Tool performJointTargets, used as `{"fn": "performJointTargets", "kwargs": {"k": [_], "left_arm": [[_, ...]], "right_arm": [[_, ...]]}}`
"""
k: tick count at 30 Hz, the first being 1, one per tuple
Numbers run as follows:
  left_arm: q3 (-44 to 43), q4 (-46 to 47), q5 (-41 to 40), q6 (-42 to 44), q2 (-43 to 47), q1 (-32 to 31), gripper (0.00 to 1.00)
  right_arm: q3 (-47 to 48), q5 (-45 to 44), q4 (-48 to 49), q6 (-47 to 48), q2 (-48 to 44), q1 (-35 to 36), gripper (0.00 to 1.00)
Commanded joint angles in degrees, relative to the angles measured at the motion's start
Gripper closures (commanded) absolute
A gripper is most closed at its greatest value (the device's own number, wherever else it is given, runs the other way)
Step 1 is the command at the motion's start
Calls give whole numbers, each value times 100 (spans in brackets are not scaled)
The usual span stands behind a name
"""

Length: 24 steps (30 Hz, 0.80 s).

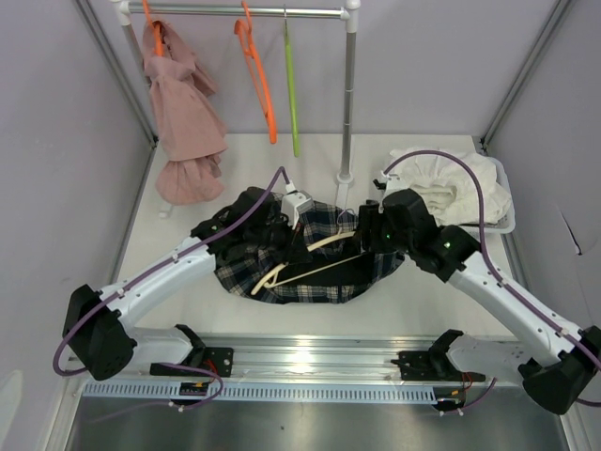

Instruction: Place the skirt on the hanger

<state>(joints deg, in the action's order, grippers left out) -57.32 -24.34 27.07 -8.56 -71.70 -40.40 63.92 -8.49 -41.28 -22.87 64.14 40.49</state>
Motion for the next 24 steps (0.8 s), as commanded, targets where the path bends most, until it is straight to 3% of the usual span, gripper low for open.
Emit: {"fn": "performJointTargets", "kwargs": {"k": [1, 15, 24], "left_arm": [[28, 342, 0, -32, -98, -29, 100], [-25, 403, 44, -67, -230, -38, 100], [-51, 386, 53, -67, -230, -38, 100]], "right_arm": [[-178, 330, 989, 134, -332, 169, 39], [-758, -126, 2580, 178, 89, 495, 40], [-1039, -575, 3011, 231, 318, 592, 49]]}}
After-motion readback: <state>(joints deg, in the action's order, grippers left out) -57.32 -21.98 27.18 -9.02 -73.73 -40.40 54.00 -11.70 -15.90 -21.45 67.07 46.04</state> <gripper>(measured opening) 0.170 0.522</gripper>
